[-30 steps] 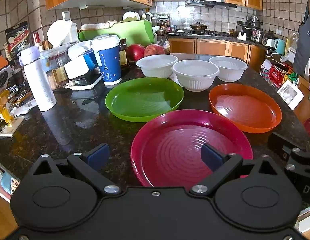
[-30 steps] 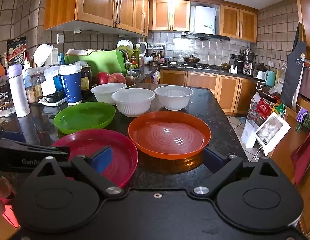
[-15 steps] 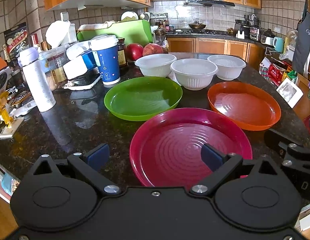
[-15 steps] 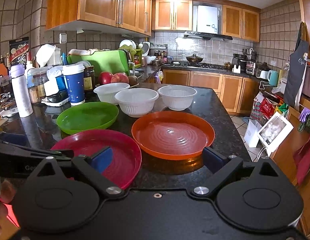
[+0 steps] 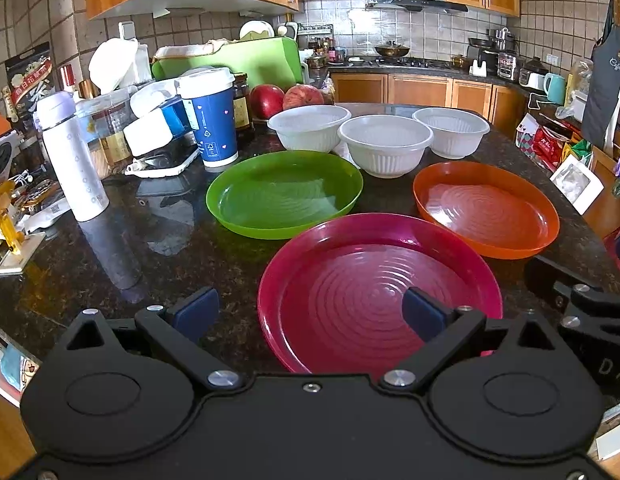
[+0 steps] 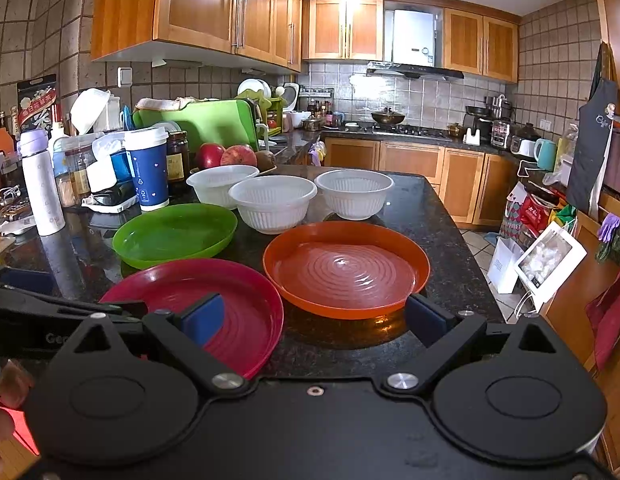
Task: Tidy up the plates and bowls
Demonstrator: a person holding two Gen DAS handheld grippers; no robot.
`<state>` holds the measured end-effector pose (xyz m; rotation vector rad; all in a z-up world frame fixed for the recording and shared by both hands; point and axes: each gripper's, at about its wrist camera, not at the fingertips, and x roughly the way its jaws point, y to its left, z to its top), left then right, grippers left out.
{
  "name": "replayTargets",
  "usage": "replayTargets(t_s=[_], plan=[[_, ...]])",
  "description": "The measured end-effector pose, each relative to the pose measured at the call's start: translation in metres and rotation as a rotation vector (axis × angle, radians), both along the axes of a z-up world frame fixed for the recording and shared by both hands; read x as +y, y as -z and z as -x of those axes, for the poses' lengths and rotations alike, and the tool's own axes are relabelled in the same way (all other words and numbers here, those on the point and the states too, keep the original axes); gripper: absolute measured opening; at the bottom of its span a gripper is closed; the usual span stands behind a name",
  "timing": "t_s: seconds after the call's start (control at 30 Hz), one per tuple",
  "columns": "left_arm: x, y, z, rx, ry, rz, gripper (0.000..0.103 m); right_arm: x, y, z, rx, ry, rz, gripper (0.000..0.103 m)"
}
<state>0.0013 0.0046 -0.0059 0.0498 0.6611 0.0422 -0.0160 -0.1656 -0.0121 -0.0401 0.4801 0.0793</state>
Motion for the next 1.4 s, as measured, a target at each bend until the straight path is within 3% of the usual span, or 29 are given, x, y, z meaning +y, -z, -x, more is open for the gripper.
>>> replayTargets(t_s=[1.4], plan=[[0.0015, -0.0018, -0.0003, -0.004, -0.001, 0.001, 0.098, 0.0001, -0.0003, 0.0011, -0.005, -0.008, -0.013, 0.101]])
